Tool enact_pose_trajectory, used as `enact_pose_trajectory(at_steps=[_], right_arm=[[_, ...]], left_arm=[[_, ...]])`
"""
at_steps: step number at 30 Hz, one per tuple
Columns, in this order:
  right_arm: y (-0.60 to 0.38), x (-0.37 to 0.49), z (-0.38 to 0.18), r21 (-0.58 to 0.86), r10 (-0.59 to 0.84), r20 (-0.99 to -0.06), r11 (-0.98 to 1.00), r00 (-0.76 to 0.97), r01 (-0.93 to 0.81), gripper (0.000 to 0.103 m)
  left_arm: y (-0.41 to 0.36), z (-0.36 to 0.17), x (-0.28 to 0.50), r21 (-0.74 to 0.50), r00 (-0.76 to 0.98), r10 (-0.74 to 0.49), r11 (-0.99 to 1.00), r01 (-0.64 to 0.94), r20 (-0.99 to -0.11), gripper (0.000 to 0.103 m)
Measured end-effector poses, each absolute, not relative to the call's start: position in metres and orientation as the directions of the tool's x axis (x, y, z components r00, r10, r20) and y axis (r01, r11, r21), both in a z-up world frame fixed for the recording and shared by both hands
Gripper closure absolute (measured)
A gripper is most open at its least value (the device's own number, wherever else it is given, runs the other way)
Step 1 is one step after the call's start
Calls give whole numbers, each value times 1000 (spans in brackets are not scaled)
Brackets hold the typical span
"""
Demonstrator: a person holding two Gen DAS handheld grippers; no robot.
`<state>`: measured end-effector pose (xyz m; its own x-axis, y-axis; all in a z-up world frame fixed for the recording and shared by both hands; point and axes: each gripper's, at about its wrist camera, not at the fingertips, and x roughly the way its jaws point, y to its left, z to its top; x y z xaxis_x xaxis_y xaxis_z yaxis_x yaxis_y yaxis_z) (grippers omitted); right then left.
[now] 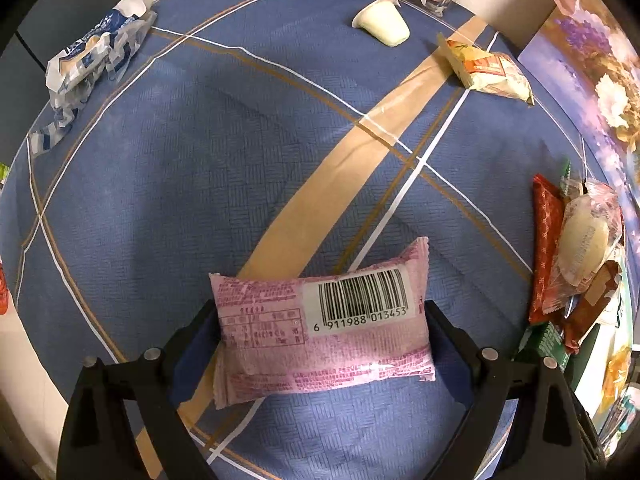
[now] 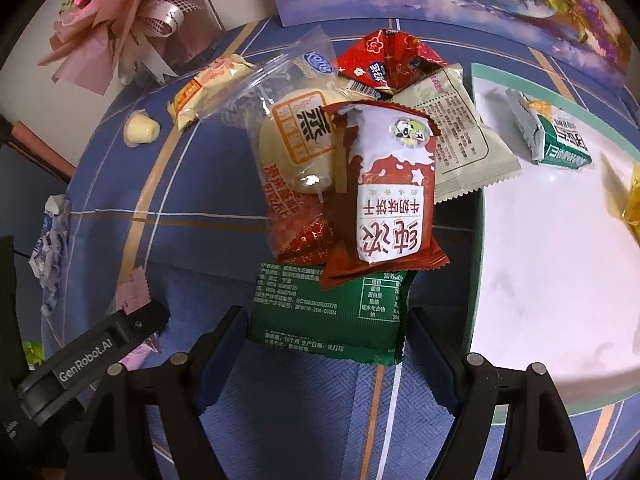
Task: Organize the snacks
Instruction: 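Grasp the pink bread with left tool while right tool grasps green packet, then carry the pink bread and green packet over the white tray with both tools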
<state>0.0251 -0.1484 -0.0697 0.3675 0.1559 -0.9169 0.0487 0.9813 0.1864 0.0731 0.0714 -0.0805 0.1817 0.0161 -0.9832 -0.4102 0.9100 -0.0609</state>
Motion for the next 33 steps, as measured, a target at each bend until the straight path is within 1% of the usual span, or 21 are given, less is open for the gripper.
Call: enact_pose_trajectory(at_steps=[6, 7, 9, 12, 16, 24, 33], right_arm=[[-135, 28, -74, 151, 128, -920, 988, 371, 34, 21], [-134, 28, -74, 148, 125, -920, 988, 372, 34, 22], [-131, 25, -75, 152, 128, -918, 988, 376, 33, 27], [-128, 24, -75, 140, 122, -917, 990, 379, 21, 29], [-130, 24, -74, 151, 133, -918, 988, 375, 19, 30], [-137, 16, -49, 197, 175, -905, 980, 387, 17, 30], [-145, 0, -6, 222, 194, -862, 975, 468, 5, 30]], left_arm=[[67, -85, 76, -25, 175, 49, 917, -398, -983, 7], [67, -85, 77, -28, 176, 47, 916, -399, -983, 7], [68, -84, 78, -38, 179, 38, 914, -404, -983, 7], [70, -82, 78, -42, 187, 38, 913, -406, -982, 12], [68, -78, 77, -66, 205, 20, 913, -403, -979, 15], [69, -62, 68, -85, 257, 20, 916, -391, -966, 15], [66, -27, 50, -103, 326, 22, 928, -359, -945, 15]])
